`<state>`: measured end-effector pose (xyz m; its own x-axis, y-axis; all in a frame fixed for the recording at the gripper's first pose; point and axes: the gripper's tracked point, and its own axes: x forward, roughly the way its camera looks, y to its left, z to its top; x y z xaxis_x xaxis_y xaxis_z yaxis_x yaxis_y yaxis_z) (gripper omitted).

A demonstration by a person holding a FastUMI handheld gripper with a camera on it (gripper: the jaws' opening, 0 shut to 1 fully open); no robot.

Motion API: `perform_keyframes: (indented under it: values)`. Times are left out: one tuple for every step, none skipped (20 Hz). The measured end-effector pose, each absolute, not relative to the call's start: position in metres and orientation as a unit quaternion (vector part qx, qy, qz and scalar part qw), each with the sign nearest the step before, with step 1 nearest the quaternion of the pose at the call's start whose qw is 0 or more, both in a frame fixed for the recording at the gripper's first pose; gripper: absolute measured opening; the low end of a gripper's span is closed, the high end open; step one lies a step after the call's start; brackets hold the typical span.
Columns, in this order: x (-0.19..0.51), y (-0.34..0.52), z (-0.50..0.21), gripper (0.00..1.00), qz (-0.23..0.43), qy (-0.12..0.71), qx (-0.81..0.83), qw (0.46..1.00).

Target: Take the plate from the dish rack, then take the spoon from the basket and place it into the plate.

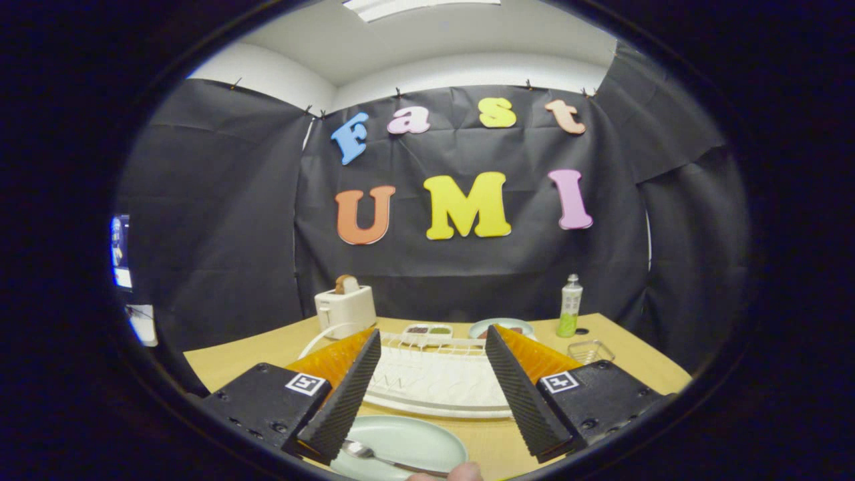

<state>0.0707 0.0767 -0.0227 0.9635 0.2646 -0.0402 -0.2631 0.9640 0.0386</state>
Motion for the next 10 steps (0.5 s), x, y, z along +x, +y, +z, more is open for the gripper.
perform_keyframes:
  values:
    - [0.065,0.071,-0.015,1.0,0.121,0.015,0.016,0.992]
    - [0.059,0.065,-0.008,1.0,0.111,0.006,0.016,0.994]
    - [0.053,0.059,-0.001,1.0,0.1,-0.001,0.016,0.995]
    - [0.047,0.052,0.006,1.0,0.091,-0.009,0.015,0.996]
    - [0.041,0.047,0.012,1.0,0.082,-0.016,0.014,0.996]
    - [0.035,0.042,0.015,1.0,0.078,-0.021,0.016,0.997]
    - [0.029,0.039,0.016,1.0,0.073,-0.022,0.019,0.997]
    - [0.023,0.034,0.016,1.0,0.068,-0.02,0.024,0.997]
    - [0.019,0.032,0.016,1.0,0.066,-0.019,0.028,0.997]
    - [0.015,0.03,0.016,1.0,0.064,-0.019,0.029,0.997]
